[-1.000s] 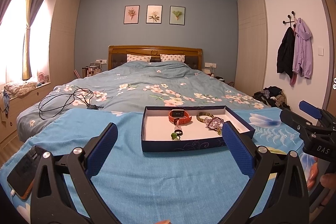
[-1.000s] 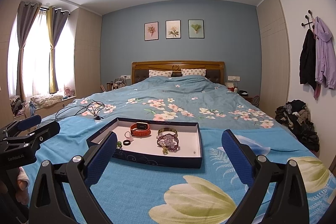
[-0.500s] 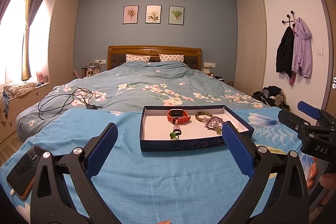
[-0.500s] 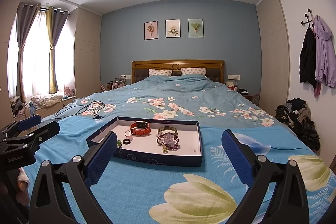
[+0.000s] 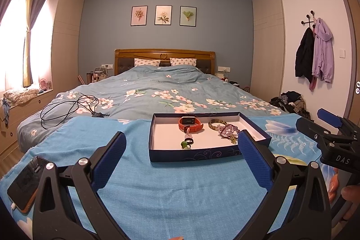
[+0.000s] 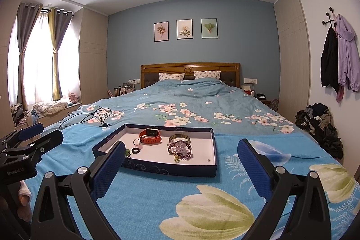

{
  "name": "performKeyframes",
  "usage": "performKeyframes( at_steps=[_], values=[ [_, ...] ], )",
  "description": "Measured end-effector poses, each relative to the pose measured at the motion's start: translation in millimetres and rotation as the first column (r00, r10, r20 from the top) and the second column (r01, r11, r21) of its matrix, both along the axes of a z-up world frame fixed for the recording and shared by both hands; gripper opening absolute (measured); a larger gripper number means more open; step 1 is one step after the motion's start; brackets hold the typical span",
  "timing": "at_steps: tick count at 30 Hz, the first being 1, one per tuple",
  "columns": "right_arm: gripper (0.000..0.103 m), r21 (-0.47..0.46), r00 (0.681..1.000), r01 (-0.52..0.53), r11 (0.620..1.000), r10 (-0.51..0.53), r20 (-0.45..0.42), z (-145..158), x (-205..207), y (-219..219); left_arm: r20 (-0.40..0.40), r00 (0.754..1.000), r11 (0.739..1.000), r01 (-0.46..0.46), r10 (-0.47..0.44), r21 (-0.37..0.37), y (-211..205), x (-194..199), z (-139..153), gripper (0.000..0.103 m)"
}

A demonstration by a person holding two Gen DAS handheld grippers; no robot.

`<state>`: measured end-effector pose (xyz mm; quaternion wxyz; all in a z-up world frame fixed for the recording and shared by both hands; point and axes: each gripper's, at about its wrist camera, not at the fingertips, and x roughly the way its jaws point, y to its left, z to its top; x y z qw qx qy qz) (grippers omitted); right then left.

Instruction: Organize jewelry

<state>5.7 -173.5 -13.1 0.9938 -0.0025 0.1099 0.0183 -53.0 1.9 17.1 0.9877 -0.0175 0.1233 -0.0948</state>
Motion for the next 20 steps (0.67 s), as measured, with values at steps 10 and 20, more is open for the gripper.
performKeyframes(
  at_steps=[10,20],
  values=[
    [0.096,0.002,1.000,-0.002,1.000,0.002,-0.002,-0.9,-0.5,0.3,-0.008,1.000,1.000,0.002,-0.002,0.000,0.4,2.0,-2.4,0.098],
    [0.096,0.001,0.991,-0.001,1.000,0.001,-0.131,-15.0,17.2,-8.9,-0.168,0.985,0.999,0.029,-0.027,0.014,0.5,33.3,-19.5,0.098]
  ],
)
